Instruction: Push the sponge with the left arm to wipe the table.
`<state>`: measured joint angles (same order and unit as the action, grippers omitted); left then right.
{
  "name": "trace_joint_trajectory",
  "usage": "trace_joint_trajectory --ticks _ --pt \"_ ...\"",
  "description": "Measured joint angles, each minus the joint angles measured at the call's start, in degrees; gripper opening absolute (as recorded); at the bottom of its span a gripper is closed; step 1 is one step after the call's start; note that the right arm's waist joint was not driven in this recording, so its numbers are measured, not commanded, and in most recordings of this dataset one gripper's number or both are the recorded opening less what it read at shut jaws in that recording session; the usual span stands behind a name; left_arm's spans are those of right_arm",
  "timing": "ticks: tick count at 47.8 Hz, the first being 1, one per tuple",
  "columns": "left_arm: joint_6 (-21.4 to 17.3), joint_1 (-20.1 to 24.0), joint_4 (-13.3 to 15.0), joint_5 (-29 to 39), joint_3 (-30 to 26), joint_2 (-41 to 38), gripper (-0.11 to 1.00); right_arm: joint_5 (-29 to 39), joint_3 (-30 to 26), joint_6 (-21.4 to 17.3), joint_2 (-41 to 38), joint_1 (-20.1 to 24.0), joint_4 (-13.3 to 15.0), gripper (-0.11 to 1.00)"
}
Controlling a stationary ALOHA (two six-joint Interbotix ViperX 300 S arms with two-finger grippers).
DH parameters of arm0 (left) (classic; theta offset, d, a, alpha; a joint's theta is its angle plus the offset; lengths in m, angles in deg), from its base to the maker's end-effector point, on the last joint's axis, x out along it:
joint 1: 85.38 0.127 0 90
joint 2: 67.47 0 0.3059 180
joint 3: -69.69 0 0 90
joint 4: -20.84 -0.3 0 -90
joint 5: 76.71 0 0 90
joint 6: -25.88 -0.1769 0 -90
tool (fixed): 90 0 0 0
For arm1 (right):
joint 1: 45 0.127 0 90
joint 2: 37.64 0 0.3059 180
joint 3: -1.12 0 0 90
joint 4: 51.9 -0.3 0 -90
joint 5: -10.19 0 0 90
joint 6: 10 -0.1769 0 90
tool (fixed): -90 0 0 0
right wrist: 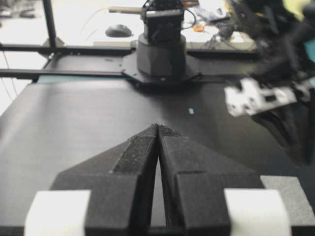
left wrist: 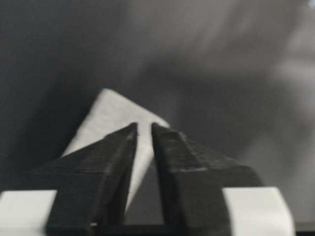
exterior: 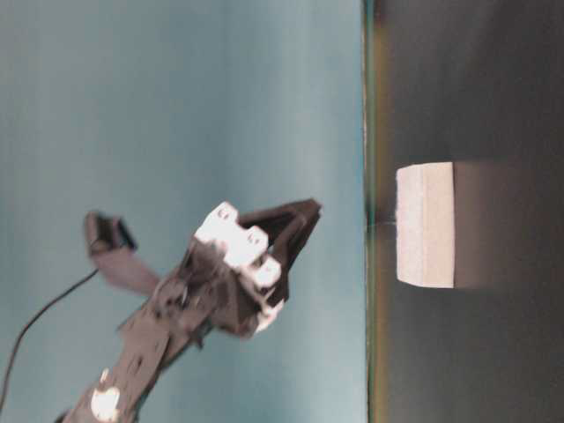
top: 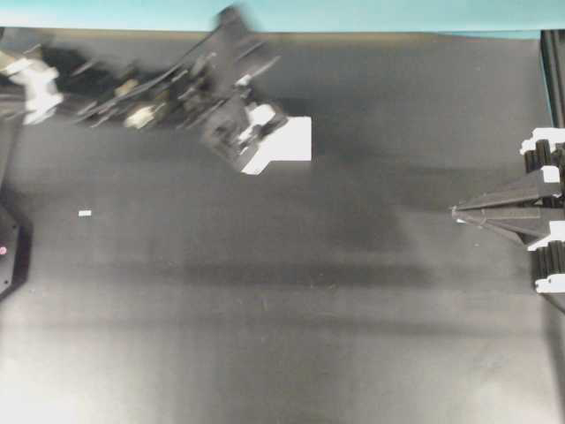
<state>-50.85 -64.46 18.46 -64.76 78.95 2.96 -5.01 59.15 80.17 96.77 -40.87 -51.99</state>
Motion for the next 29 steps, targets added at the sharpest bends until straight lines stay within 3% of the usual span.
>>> trace_joint_trajectory --ticks 8,29 --pt "0.3 1.5 0.0 0.5 -3.9 -4.0 0.43 0.0 0.1 0.0 0.0 0.0 0.0 0.01" --pt "3.8 2.2 0.0 -5.8 -4.0 -11.7 0.43 0.0 0.3 0.1 0.0 0.0 0.0 0.01"
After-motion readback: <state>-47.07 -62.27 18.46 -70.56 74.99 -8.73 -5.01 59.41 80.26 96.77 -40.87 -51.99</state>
